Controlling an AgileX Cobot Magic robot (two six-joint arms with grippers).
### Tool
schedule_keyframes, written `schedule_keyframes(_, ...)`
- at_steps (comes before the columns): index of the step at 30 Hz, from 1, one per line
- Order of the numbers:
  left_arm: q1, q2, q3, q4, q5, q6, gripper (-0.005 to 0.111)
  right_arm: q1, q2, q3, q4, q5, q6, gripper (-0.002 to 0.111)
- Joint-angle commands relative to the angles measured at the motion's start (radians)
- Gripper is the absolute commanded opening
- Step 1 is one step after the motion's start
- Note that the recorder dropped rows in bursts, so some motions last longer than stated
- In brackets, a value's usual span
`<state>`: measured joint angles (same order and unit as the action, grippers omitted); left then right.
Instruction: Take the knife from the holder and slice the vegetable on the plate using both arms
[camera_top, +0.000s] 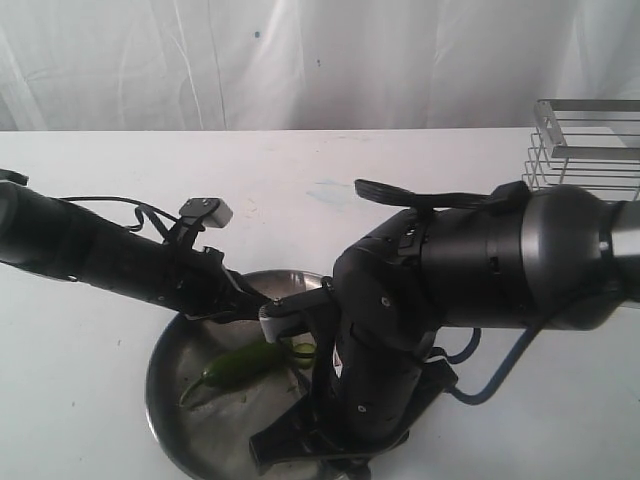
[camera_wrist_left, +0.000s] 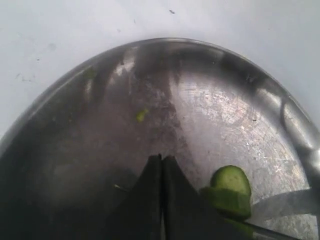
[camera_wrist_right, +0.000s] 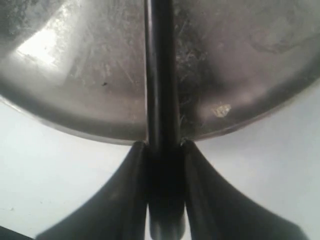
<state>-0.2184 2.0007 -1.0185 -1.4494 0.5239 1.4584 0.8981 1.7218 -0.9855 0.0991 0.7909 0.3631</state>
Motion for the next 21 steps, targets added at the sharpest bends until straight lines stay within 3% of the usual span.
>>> schedule_keyframes(1,-0.005,0.002,0.018,0.032,0.014,0.003,0.000,-0.002,-0.004,-0.003,-0.009,0.033,-0.002,0.000)
schedule_keyframes(21,-0.005,0.002,0.018,0.083,0.102,-0.018,0.000,-0.002,0.016,-0.003,0.033,0.099,-0.066,0.000)
